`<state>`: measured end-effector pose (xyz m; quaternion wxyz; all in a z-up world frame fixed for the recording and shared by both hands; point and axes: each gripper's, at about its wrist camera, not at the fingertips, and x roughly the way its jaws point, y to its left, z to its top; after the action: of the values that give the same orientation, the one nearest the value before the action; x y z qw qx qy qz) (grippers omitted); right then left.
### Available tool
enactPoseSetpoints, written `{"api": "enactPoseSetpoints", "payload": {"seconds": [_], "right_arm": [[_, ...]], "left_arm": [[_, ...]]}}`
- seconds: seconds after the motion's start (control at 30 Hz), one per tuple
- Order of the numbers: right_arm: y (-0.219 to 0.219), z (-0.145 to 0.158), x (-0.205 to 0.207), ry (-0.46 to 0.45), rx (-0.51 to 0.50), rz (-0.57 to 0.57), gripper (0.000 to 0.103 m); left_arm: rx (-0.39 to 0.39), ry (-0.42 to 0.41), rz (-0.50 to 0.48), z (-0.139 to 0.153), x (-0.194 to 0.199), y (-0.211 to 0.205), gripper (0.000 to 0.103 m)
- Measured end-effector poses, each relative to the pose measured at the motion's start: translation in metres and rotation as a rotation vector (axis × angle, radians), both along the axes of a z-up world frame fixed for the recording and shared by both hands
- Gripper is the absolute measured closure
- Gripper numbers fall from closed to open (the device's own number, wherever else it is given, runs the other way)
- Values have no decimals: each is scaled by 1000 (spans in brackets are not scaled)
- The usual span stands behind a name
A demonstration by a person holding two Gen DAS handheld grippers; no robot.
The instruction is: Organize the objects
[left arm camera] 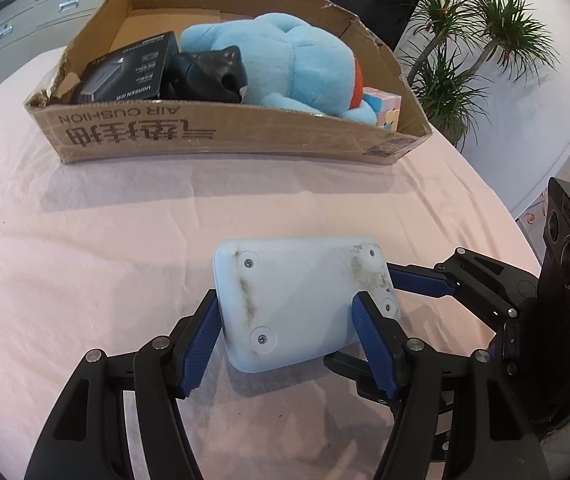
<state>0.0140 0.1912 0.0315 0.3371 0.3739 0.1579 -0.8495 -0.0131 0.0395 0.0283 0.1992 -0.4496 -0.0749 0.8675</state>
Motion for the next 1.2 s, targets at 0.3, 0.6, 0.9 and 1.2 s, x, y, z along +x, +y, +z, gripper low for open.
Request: {"api": "enactPoseSetpoints", "payload": {"seconds": [0.3, 0.6, 0.9, 1.2], "right_arm": [[5, 14, -2, 33, -13, -14, 37], [13, 33, -13, 77, -22, -48, 42], [8, 31, -20, 72, -18, -15, 53], [33, 14, -34, -35, -67, 47, 47]], "left_arm": [[-17, 30, -22, 18, -8, 6, 38], [-28, 39, -46, 30, -26, 14, 38], [-18, 42, -139, 24, -27, 34, 45], [18, -1, -66, -2, -17, -17, 41]]}}
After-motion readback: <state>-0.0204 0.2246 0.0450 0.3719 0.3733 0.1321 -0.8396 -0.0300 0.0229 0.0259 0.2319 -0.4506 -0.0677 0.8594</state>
